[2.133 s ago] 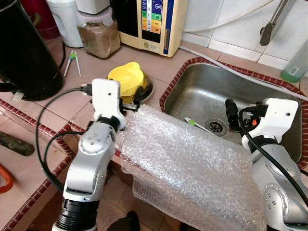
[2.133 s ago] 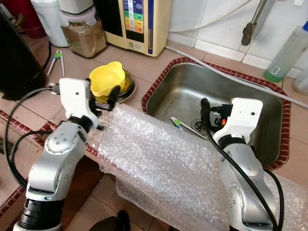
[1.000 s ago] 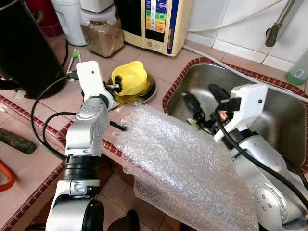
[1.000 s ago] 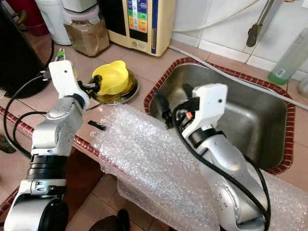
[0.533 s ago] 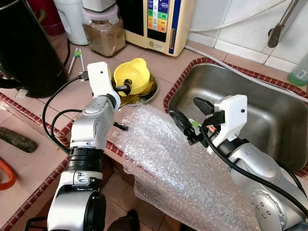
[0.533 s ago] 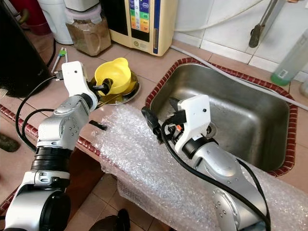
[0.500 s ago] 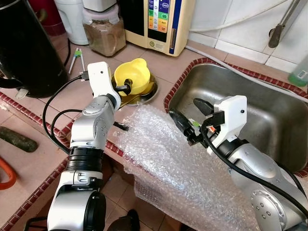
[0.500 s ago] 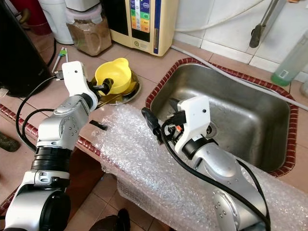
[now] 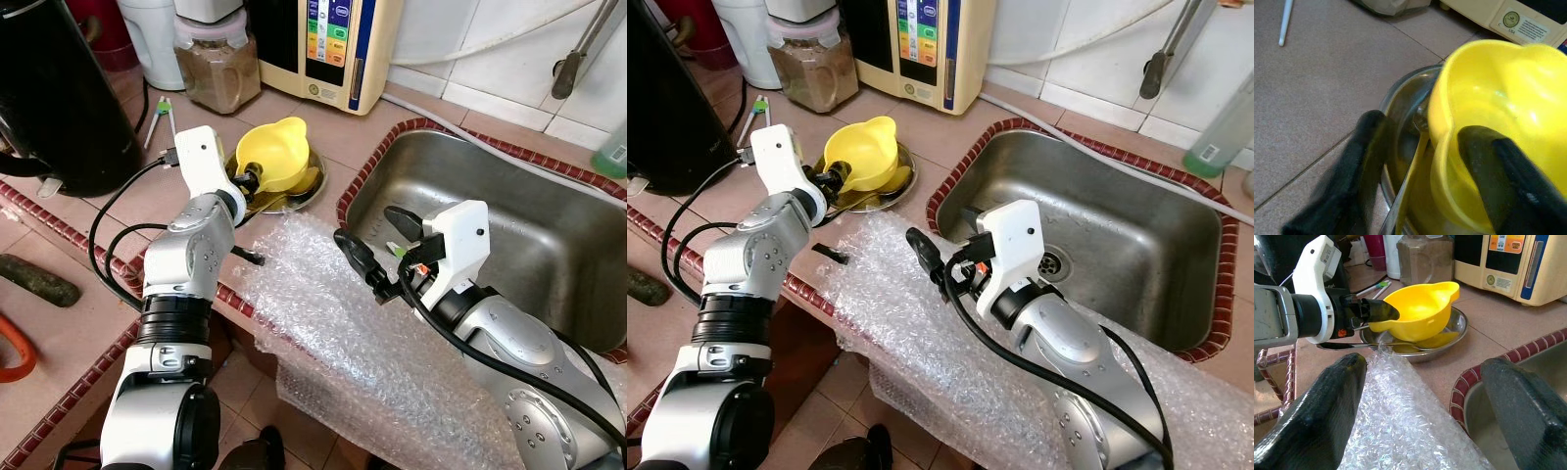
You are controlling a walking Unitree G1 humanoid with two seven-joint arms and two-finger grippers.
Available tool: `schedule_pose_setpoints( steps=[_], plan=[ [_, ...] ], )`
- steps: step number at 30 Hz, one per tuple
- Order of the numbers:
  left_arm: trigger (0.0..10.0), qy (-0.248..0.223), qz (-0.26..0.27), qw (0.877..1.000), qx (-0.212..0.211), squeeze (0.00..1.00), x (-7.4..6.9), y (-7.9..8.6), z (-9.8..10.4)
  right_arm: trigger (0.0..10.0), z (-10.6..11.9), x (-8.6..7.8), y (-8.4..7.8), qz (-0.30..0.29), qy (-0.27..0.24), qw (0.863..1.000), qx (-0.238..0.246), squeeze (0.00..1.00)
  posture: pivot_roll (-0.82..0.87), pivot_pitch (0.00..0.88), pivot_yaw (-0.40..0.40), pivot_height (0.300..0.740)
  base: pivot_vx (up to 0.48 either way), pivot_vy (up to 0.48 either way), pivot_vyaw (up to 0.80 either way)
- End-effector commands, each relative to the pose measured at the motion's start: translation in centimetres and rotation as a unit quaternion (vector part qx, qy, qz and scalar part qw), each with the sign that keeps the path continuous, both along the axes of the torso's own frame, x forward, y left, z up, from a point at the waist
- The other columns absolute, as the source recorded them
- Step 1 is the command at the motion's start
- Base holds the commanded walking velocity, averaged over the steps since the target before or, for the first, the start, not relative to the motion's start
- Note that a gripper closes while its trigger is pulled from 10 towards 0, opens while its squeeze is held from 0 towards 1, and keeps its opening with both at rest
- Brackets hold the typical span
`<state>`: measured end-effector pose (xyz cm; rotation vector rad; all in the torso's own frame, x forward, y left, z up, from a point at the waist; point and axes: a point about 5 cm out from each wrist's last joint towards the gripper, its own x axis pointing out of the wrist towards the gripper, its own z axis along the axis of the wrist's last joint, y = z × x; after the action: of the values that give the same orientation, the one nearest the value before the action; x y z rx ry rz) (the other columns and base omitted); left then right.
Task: Kitchen organization
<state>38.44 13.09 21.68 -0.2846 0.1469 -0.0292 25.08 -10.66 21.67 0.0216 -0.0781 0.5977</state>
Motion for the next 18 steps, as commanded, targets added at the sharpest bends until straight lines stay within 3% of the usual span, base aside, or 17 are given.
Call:
schedule_pose_setpoints(
  steps=[1, 12, 18],
  plan=[
    [0.0, 0.027, 0.003, 1.000, -0.002, 0.00, -0.2, 0.0, -1.2, 10.0, 0.0, -0.3, 0.1, 0.006, -0.002, 1.000, -0.004, 0.00, 0.01, 0.200, 0.009, 0.740, 0.000, 0.000, 0.00],
    [0.0, 0.020, 0.029, 0.999, -0.004, 0.00, -0.3, 0.6, -1.2, 10.0, -0.2, -0.5, 0.5, 0.032, 0.004, 0.999, -0.002, 0.00, 0.01, 0.193, 0.000, 0.740, 0.000, 0.000, 0.00],
    [0.0, -0.013, 0.029, 0.999, 0.037, 0.00, -0.3, 0.6, -0.3, 10.0, -0.4, -0.7, 0.6, 0.059, 0.019, 0.998, 0.003, 0.00, 0.01, 0.190, -0.006, 0.740, 0.000, 0.000, 0.00]
  ],
)
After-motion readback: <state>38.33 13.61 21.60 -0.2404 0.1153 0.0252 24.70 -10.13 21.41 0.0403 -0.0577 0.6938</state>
